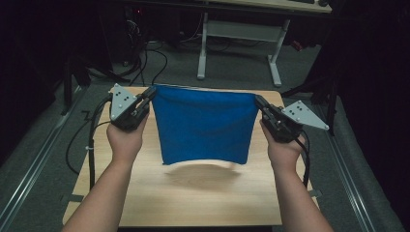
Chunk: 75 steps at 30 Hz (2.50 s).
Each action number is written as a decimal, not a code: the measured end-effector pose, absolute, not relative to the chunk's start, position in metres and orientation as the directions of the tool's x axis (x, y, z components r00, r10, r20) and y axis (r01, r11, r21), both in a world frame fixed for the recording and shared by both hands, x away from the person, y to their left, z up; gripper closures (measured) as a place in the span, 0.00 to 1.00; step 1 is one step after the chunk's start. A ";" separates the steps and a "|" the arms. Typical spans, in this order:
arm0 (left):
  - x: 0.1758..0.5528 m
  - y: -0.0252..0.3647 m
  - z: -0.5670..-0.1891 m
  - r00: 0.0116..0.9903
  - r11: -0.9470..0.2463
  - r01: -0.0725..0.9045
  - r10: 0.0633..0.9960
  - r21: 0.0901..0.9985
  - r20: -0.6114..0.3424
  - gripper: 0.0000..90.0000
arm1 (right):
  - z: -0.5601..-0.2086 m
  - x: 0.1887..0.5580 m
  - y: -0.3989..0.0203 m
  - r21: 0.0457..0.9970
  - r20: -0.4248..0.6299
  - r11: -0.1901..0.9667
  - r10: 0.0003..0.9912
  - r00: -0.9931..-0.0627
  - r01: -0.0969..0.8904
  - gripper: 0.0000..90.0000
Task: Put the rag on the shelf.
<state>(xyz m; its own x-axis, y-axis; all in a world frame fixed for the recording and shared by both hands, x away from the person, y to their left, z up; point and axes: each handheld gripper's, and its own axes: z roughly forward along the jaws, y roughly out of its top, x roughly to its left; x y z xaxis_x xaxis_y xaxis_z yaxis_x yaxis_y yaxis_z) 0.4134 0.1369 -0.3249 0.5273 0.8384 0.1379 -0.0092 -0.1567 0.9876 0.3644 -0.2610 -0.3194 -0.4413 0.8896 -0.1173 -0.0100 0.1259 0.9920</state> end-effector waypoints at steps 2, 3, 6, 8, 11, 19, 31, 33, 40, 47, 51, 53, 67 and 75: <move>0.418 0.136 -0.324 0.525 -0.163 -0.007 0.839 0.987 0.142 0.98 | -0.319 0.368 -0.261 0.992 -0.115 0.125 0.891 -0.439 -0.007 0.99; 0.423 0.135 -0.324 0.521 -0.170 -0.009 0.840 0.985 0.150 0.98 | -0.317 0.373 -0.260 0.992 -0.115 0.128 0.893 -0.435 0.000 0.99; 0.430 0.134 -0.323 0.518 -0.184 -0.004 0.840 0.983 0.159 0.98 | -0.316 0.379 -0.259 0.992 -0.113 0.129 0.896 -0.430 0.007 0.99; 0.435 0.134 -0.322 0.518 -0.196 -0.004 0.839 0.981 0.169 0.98 | -0.317 0.385 -0.259 0.992 -0.108 0.125 0.898 -0.426 0.013 0.99; 0.443 0.133 -0.320 0.521 -0.210 0.001 0.835 0.978 0.179 0.98 | -0.318 0.389 -0.259 0.991 -0.110 0.132 0.899 -0.423 0.021 0.99; 0.465 0.125 -0.319 0.510 -0.249 0.029 0.836 0.968 0.200 0.98 | -0.321 0.414 -0.263 0.990 -0.102 0.134 0.910 -0.402 0.051 0.99; 0.502 0.119 -0.330 0.491 -0.272 0.108 0.851 0.956 0.187 0.98 | -0.326 0.458 -0.260 0.975 -0.133 0.190 0.914 -0.383 0.114 0.99; 0.505 0.118 -0.332 0.492 -0.272 0.110 0.851 0.956 0.186 0.98 | -0.329 0.465 -0.261 0.974 -0.126 0.187 0.917 -0.379 0.129 0.99; 0.525 0.111 -0.355 0.508 -0.324 0.198 0.841 0.925 0.186 0.98 | -0.344 0.484 -0.262 0.960 -0.114 0.198 0.922 -0.370 0.197 0.99; 0.532 0.111 -0.375 0.518 -0.345 0.253 0.837 0.904 0.174 0.98 | -0.364 0.497 -0.263 0.937 -0.118 0.231 0.915 -0.385 0.262 0.99; 0.533 0.114 -0.391 0.530 -0.360 0.290 0.832 0.887 0.164 0.98 | -0.380 0.500 -0.262 0.921 -0.104 0.241 0.909 -0.403 0.305 0.99; 0.532 0.115 -0.400 0.541 -0.365 0.309 0.827 0.878 0.154 0.98 | -0.390 0.501 -0.261 0.914 -0.100 0.247 0.906 -0.412 0.322 0.99; 0.523 0.121 -0.447 0.573 -0.366 0.370 0.814 0.854 0.101 0.98 | -0.438 0.496 -0.253 0.886 -0.059 0.250 0.896 -0.441 0.390 0.99; 0.518 0.123 -0.469 0.593 -0.354 0.402 0.803 0.844 0.055 0.98 | -0.455 0.493 -0.252 0.876 -0.034 0.244 0.892 -0.451 0.416 0.99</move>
